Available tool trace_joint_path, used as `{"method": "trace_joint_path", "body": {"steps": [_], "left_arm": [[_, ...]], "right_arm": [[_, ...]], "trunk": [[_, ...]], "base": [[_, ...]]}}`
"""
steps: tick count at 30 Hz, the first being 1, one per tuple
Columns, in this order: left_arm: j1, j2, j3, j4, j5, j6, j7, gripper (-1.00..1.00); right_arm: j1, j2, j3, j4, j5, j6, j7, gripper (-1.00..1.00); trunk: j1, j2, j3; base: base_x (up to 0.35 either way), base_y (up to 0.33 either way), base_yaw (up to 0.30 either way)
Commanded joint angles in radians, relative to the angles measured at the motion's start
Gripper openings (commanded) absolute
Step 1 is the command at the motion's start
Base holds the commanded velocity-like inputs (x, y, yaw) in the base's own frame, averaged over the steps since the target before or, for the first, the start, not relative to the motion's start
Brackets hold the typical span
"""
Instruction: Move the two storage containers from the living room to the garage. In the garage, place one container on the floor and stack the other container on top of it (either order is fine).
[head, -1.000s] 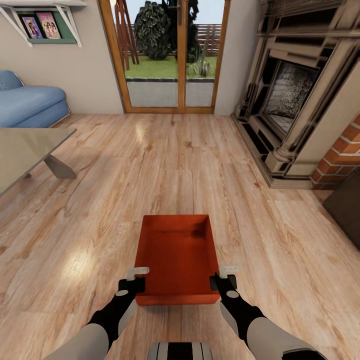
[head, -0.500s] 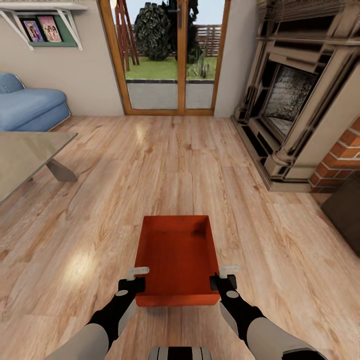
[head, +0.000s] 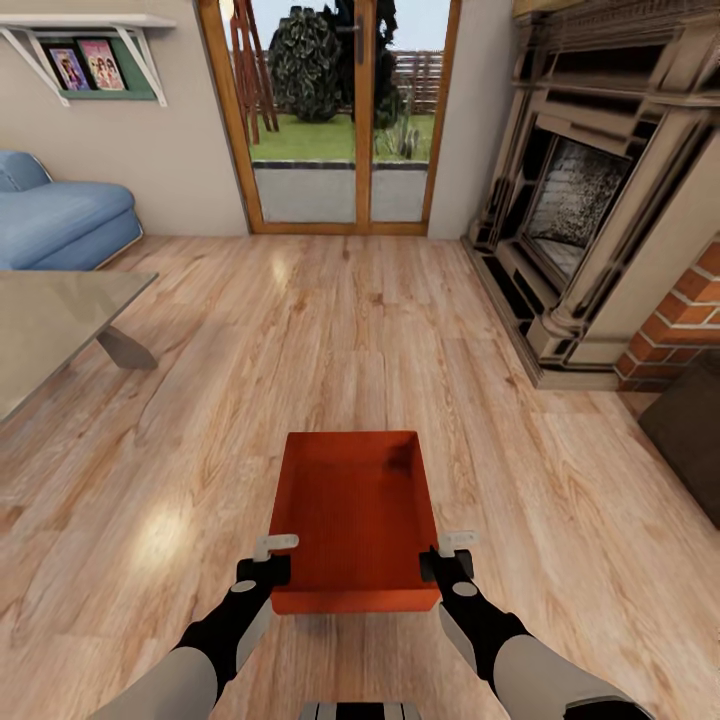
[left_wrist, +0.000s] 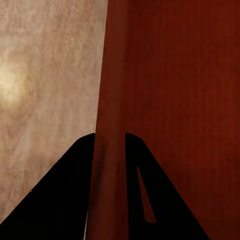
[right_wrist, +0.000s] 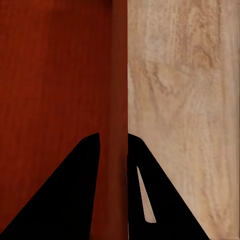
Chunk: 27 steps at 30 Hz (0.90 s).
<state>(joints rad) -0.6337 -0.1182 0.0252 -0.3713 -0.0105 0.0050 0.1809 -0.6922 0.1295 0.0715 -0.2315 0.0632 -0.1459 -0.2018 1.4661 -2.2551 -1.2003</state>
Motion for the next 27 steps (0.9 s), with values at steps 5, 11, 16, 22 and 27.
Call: {"method": "trace_joint_path", "body": {"steps": [5, 11, 16, 22, 27], "left_arm": [[0.000, 0.000, 0.004, 0.006, 0.003, 0.001, 0.006, -1.00], [0.000, 0.000, 0.004, 0.006, 0.003, 0.001, 0.006, -1.00], [0.000, 0.000, 0.005, 0.006, 0.003, 0.001, 0.006, -1.00], [0.000, 0.000, 0.005, 0.005, 0.003, 0.001, 0.006, -1.00], [0.000, 0.000, 0.005, 0.005, 0.003, 0.001, 0.006, -1.00]], "right_arm": [[0.000, -0.001, -0.004, -0.002, 0.015, -0.002, -0.016, -1.00], [0.000, 0.000, -0.004, -0.002, 0.014, -0.001, -0.016, -1.00], [-0.001, 0.001, -0.006, -0.002, 0.013, -0.001, -0.016, -1.00], [-0.001, 0.002, -0.008, -0.002, 0.014, 0.000, -0.016, -1.00], [-0.001, 0.002, -0.008, -0.002, 0.015, 0.000, -0.016, -1.00]], "trunk": [[-0.019, 0.035, 0.015], [-0.042, 0.077, 0.034], [-0.062, 0.112, 0.050], [-0.085, 0.154, 0.068], [-0.104, 0.189, 0.084]], "base": [[0.000, 0.000, 0.000], [0.000, 0.000, 0.000], [0.000, 0.000, 0.000], [0.000, 0.000, 0.000], [0.000, 0.000, 0.000]]}}
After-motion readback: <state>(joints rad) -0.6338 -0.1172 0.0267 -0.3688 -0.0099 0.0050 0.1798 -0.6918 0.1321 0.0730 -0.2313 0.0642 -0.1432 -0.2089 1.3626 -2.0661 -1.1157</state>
